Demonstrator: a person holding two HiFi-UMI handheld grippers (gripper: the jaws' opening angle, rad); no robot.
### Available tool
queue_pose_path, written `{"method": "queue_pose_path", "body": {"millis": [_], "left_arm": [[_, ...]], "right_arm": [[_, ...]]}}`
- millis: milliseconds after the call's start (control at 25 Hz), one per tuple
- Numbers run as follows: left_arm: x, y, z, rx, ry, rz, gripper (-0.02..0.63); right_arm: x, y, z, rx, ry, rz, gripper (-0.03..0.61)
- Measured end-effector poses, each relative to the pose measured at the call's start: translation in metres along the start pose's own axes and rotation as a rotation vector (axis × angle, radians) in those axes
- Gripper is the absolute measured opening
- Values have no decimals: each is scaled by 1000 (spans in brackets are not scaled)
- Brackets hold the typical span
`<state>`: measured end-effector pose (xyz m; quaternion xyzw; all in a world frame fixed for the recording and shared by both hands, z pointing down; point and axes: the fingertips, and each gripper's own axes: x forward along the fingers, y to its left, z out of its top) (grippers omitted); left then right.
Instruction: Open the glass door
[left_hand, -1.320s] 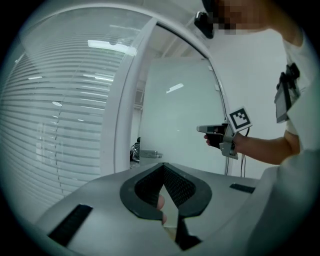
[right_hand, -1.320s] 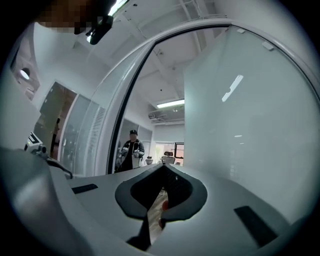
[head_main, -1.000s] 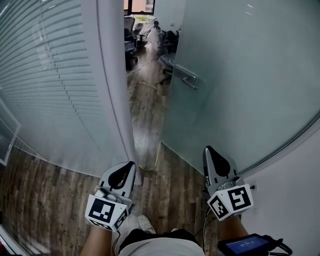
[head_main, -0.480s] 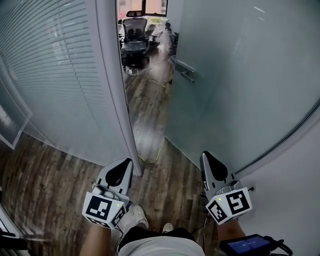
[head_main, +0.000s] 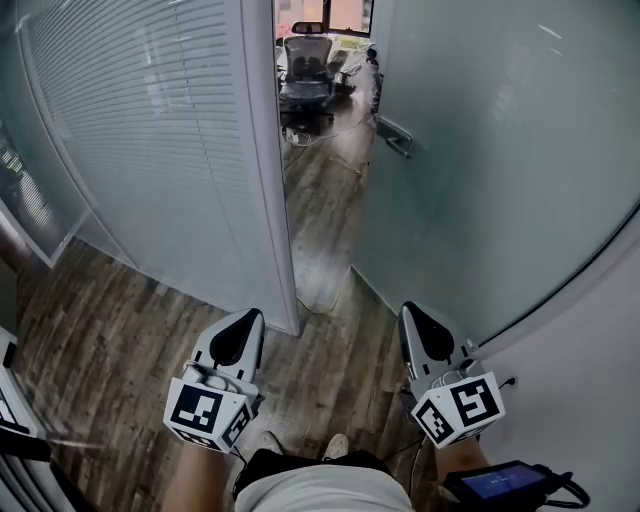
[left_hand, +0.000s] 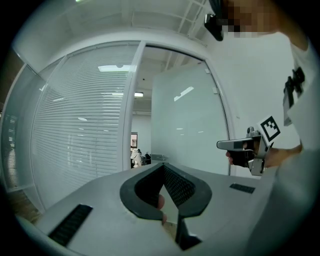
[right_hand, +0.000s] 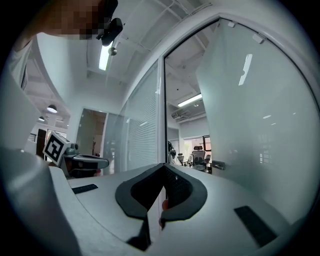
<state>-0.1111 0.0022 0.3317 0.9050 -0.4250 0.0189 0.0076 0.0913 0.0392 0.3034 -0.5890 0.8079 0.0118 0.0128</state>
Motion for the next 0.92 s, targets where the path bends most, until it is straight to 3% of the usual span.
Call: {"method": "queue_pose_path", "body": {"millis": [280, 440, 920], "left_arm": [[-23, 26, 22, 41, 7, 29, -2], [-33, 53, 34, 21, 3, 40, -2], [-20, 71, 51, 1, -6, 18, -2]], "right_arm": [[20, 35, 20, -14, 8, 34, 2], [38, 53, 31, -12, 18, 44, 2], [61, 59, 47, -38, 35, 35, 0]]}}
